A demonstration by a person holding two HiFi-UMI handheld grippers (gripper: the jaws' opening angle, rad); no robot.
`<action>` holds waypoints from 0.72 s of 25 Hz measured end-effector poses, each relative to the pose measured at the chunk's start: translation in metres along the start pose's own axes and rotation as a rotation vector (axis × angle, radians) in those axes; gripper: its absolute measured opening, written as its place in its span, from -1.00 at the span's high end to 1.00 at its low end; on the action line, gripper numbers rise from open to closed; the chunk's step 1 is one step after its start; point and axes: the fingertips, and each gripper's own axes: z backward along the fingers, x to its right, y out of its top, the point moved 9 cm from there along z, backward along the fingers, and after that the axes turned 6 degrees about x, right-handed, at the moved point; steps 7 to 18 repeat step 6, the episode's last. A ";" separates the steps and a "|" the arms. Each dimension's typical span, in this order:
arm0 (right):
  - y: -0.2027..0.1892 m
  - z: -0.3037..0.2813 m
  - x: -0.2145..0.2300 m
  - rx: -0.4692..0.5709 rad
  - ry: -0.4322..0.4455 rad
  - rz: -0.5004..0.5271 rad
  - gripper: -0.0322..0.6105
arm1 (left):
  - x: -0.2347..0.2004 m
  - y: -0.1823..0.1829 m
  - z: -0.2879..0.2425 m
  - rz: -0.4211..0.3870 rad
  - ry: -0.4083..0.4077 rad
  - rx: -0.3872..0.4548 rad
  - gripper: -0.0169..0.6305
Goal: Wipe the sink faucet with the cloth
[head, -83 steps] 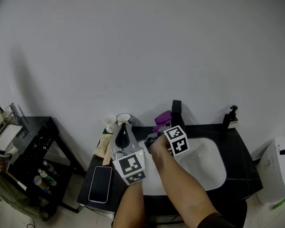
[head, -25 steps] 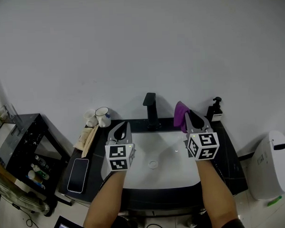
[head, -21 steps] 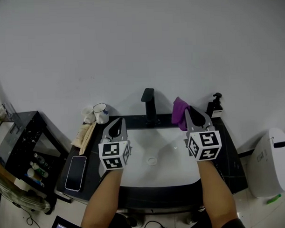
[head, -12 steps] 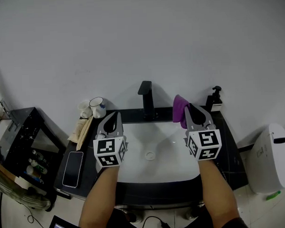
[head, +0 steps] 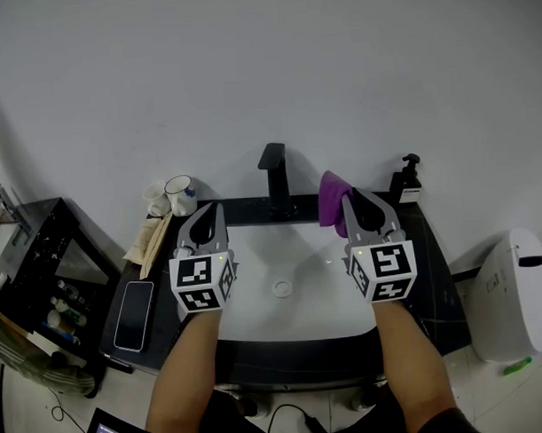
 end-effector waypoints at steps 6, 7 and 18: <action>-0.004 -0.004 -0.001 -0.012 0.004 0.007 0.78 | -0.005 -0.002 -0.001 0.012 0.015 -0.010 0.90; -0.004 -0.004 -0.001 -0.012 0.004 0.007 0.78 | -0.005 -0.002 -0.001 0.012 0.015 -0.010 0.90; -0.004 -0.004 -0.001 -0.012 0.004 0.007 0.78 | -0.005 -0.002 -0.001 0.012 0.015 -0.010 0.90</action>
